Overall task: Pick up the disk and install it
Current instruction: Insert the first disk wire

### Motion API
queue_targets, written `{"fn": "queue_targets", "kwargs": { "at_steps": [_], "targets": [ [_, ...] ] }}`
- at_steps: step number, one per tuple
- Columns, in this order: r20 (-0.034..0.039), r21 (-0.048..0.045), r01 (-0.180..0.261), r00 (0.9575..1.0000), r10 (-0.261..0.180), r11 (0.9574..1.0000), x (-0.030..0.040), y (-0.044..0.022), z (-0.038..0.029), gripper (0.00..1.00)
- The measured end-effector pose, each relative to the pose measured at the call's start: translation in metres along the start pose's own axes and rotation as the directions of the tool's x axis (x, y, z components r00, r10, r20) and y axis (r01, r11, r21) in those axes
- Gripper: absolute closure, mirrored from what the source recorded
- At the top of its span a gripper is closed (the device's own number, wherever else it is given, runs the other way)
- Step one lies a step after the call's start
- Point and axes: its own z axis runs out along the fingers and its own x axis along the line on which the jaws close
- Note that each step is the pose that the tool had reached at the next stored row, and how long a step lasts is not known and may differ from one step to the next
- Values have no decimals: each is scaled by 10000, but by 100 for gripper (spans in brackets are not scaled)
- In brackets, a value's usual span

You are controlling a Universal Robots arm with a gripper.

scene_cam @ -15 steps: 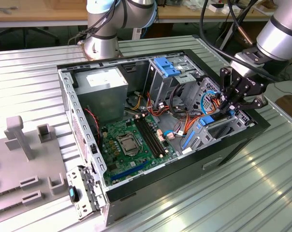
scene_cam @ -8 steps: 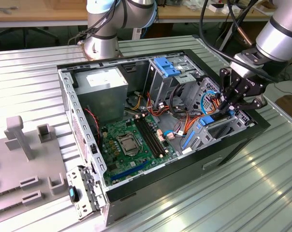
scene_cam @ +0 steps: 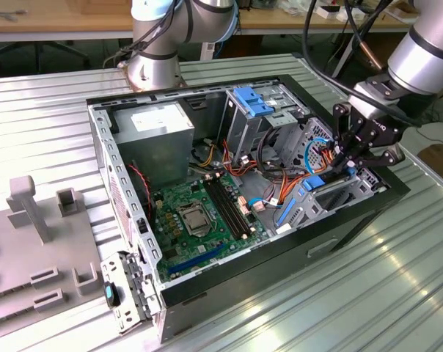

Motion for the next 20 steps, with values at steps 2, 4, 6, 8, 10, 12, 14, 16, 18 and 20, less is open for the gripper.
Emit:
{"fn": "queue_targets", "kwargs": {
  "at_steps": [2,4,6,8,10,12,14,16,18,20],
  "targets": [
    [39,2,-1,10000,1,10000,3,0,5,82],
    [54,3,0,10000,0,10000,7,0,9,82],
    [51,3,0,10000,0,10000,14,1,24,82],
    [57,3,-1,10000,1,10000,19,1,34,82],
    [59,4,-1,10000,1,10000,20,1,35,82],
    [58,4,-1,10000,1,10000,20,1,35,82],
    [66,4,0,10000,0,10000,20,1,35,81],
    [65,5,-1,10000,1,10000,19,1,16,75],
    [62,12,0,10000,0,10000,16,0,-49,75],
    [62,13,-1,10000,0,10000,14,0,-77,75]
  ]
}}
